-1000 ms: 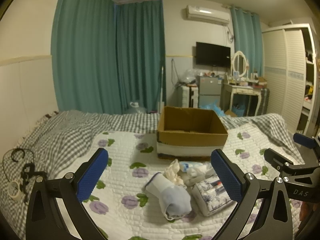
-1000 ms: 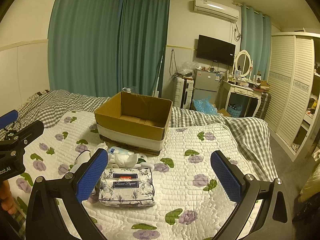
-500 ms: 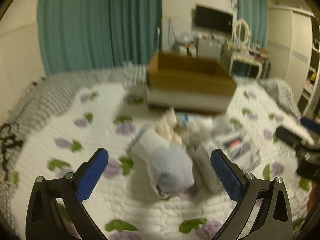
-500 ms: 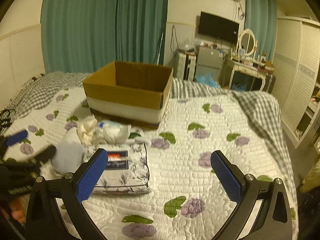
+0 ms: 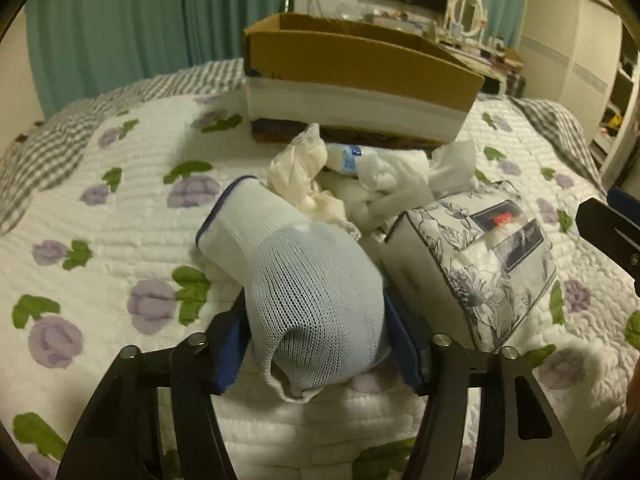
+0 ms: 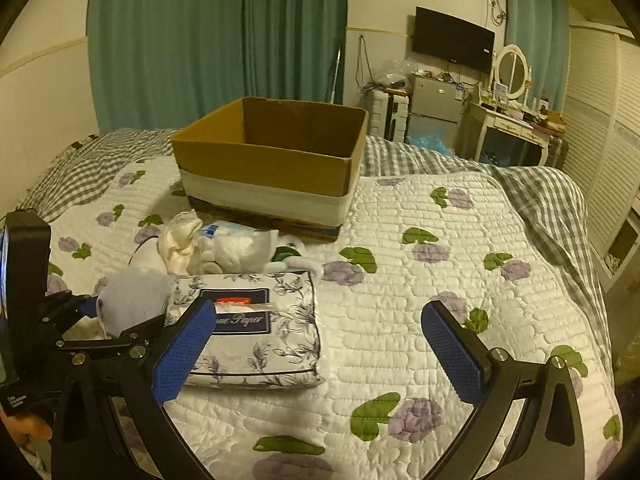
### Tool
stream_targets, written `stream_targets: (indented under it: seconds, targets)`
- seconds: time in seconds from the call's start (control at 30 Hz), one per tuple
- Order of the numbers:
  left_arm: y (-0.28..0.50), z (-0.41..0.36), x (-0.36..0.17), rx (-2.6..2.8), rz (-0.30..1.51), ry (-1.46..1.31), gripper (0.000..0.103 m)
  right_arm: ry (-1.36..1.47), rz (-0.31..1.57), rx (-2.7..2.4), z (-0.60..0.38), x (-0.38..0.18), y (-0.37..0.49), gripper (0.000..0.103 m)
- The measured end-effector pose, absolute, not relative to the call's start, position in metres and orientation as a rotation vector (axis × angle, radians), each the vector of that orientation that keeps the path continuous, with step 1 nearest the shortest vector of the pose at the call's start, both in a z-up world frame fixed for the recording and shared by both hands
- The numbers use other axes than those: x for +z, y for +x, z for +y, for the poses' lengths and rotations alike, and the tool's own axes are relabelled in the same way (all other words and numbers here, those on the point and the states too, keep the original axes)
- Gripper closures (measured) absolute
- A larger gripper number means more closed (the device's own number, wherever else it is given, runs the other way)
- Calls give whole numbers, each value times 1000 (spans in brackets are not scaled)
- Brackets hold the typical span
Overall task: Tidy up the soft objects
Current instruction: 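Grasp the white knit glove with the left tool while the right tool grasps the floral tissue pack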
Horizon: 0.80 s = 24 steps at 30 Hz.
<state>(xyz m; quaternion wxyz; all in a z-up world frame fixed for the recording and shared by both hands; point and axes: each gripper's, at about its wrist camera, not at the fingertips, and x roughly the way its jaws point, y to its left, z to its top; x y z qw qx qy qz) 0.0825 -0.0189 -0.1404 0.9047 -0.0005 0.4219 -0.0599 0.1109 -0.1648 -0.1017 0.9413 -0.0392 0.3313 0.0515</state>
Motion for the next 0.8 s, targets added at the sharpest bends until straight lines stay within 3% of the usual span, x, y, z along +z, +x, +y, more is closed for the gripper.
stream_targets:
  seconds: [0.27,0.57,0.73,0.8]
  targets:
    - [64,11,-108,-105,815,-29,50,-145,696,164,-133,-103,103,0]
    - [58,26,-97,-108,785,-42,50,-251,806,241,-85,-145,112,0]
    - [57,24,-99,-114,792,-37,50,-321,839,192,-80,-169,120,7]
    - [58,22,-100,-118,799,-37,50,-333,835,168,-82,-173,122,16]
